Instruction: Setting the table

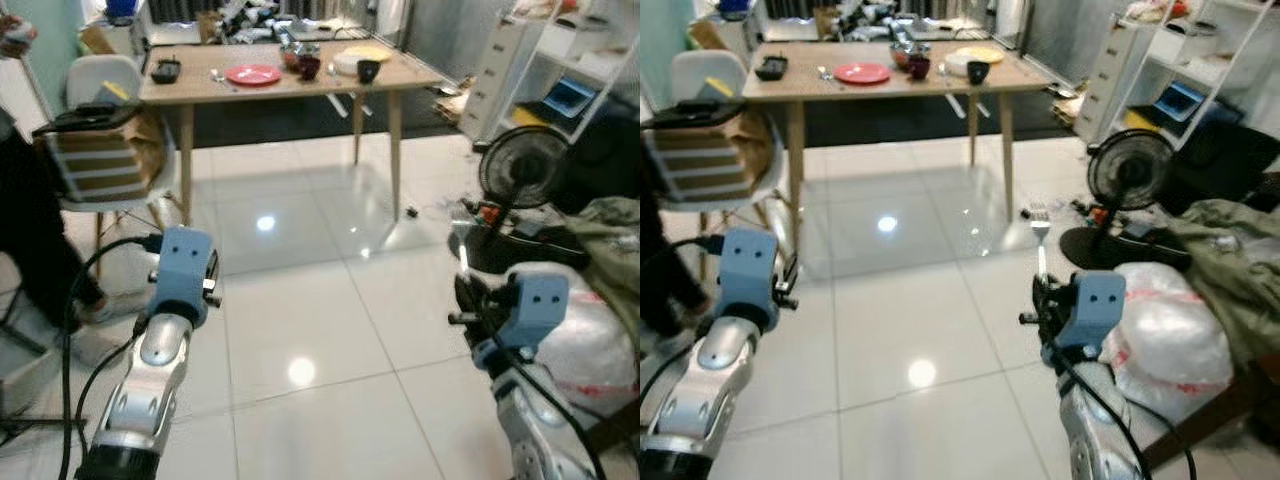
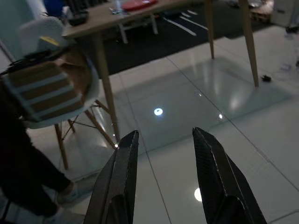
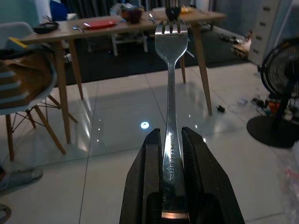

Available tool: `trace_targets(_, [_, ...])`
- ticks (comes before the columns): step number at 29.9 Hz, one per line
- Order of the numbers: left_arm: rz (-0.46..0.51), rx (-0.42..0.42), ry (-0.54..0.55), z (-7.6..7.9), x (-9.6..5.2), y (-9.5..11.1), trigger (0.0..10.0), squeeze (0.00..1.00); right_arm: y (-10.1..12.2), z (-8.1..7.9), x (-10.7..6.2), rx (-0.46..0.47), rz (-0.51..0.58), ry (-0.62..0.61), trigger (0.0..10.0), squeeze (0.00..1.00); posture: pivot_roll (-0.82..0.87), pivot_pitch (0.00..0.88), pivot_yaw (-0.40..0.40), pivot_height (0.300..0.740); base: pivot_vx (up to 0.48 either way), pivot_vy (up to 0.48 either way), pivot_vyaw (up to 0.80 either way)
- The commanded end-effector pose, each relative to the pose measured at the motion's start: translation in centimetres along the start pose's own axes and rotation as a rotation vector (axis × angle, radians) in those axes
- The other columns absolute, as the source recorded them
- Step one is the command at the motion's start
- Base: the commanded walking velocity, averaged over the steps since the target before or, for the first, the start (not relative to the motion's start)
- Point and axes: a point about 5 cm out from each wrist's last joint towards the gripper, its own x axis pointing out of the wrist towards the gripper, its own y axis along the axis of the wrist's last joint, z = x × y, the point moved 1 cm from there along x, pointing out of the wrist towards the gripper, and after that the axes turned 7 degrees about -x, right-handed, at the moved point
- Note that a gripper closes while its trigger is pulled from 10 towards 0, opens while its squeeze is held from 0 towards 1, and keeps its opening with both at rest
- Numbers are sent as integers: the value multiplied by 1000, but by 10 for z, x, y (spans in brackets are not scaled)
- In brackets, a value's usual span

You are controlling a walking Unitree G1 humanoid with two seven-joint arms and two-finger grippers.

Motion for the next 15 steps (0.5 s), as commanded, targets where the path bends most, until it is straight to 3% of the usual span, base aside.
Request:
trace_targets(1, [-20, 3, -9, 3, -2, -6, 10000, 0, -2, 5, -2, 3, -8, -22, 10000, 0, 23, 94, 69, 740, 465, 0, -594])
trace_targets(7, [-18, 4, -11, 3, -2, -6, 10000, 0, -3, 6, -2, -2, -7, -30, 10000, 0, 23, 94, 69, 740, 463, 0, -544])
trace_targets(15, [-15, 4, -10, 3, -1, -5, 10000, 0, -1, 4, 0, -7, 4, -24, 10000, 0, 30, 96, 72, 740, 465, 0, 0])
